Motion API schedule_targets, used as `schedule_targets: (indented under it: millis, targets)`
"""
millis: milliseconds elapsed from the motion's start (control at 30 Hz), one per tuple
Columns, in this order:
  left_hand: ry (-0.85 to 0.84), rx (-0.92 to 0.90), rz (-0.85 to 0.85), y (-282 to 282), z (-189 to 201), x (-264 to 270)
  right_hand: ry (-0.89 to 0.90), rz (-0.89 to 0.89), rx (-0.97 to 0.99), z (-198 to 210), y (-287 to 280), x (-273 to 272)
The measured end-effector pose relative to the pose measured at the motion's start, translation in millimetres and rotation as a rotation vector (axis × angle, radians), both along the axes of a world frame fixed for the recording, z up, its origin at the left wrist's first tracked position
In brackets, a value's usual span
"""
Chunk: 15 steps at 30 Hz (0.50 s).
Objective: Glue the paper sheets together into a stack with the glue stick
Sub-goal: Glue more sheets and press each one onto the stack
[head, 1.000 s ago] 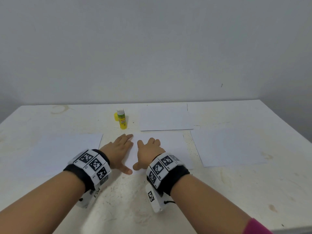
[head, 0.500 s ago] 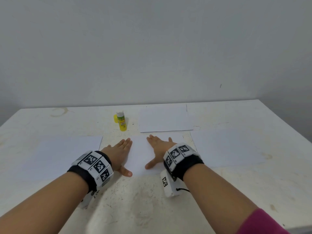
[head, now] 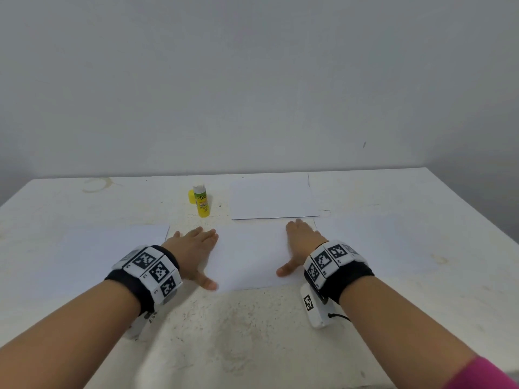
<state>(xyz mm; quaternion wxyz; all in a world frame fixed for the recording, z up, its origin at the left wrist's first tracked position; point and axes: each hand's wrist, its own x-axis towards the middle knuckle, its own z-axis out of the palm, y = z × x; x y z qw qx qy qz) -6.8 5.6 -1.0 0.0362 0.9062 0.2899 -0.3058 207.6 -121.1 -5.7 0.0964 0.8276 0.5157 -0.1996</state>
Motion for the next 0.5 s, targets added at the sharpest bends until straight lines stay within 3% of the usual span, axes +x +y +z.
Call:
schedule_targets:
  millis: [100, 200, 300, 367, 500]
  targets:
    - [-0.029, 0.147, -0.069, -0.8, 14.2, 4.7, -0.160, 0.005, 0.005, 6.0, -3.2, -7.0]
    - [-0.079, 0.317, -0.126, -13.8, 17.5, 18.7, -0.146, 0.026, -0.009, 12.6, -0.7, -13.7]
    - [-0.228, 0.178, -0.145, -30.6, 4.4, 28.7, -0.062, -0.025, -0.057, 16.7, 5.0, -24.5]
    - [-0.234, 0.054, -0.155, -39.3, -1.6, 32.7, -0.038, -0.057, -0.076, 17.6, 8.3, -34.4]
    - [-0.297, 0.019, -0.170, -44.3, 4.9, 33.5, -0.022, -0.026, -0.017, 17.4, 12.6, -55.8]
